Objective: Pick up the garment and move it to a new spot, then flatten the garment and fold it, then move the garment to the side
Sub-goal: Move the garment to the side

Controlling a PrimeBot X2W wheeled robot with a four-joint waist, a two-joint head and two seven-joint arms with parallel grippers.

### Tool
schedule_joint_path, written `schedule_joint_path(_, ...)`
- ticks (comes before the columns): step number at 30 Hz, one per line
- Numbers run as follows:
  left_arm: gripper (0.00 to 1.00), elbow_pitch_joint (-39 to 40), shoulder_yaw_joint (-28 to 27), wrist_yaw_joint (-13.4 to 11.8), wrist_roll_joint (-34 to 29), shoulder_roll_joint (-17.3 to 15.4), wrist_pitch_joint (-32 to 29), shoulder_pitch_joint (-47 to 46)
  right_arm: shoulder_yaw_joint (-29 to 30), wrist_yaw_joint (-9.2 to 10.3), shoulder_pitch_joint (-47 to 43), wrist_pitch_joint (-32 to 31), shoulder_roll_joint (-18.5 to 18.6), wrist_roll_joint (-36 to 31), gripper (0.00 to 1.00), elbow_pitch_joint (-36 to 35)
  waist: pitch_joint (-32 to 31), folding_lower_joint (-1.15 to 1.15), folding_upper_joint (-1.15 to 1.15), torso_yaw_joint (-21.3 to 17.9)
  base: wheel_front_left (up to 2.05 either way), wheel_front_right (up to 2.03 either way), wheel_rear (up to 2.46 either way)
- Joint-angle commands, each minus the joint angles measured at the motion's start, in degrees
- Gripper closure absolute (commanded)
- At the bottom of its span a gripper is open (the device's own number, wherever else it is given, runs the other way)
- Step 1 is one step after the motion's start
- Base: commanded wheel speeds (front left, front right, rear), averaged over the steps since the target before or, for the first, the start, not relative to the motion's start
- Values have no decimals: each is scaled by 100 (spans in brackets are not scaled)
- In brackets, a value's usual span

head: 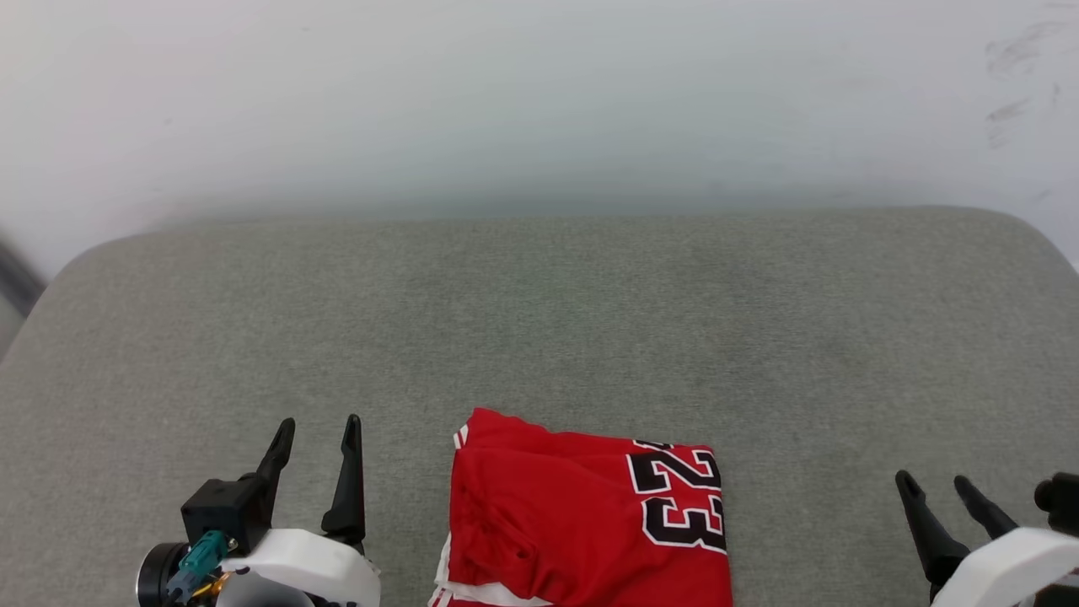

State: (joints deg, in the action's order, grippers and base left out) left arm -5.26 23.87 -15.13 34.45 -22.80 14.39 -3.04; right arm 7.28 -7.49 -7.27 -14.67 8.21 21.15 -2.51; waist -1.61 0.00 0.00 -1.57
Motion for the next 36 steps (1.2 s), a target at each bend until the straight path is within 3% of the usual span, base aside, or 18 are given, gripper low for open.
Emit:
schedule_joint_path(1,0,24,-5,-1,-25,16,42,-85,-5,0,132,-140,78,91,0,93,35,0,0,57,0,0,0)
schedule_joint_path(8,0,84,29,77,-122,105,55,-281,-385,0,753,-1868,480,951,0,1020,269,0,0,444,0,0,0)
schedule_joint_path(12,0,93,54,141,-200,188,67,-447,-571,1,1063,-2588,356,1530,0,1361,503,0,0,710,0,0,0)
schedule_joint_path(22,0,-28,-13,286,-310,343,86,-683,-958,3,1646,-3101,-7,2762,0,2305,867,0,0,1084,0,0,0)
schedule_joint_path(23,0,-42,-22,299,-319,354,86,-686,-1009,3,1666,-3111,-5,2822,68,2380,871,0,0,1096,0,0,0)
schedule_joint_path(24,0,-57,-33,296,-334,365,88,-692,-1066,3,1685,-3117,13,2891,100,2444,871,0,0,1105,0,0,0)
schedule_joint_path(30,0,-123,-72,335,-413,380,91,-588,-1327,1,1823,-2822,204,3167,100,2437,667,0,0,1003,0,0,0)
schedule_joint_path(36,0,-114,-82,318,-448,281,91,-337,-1838,1,1868,-2295,616,2543,100,2385,247,0,0,504,0,0,0)
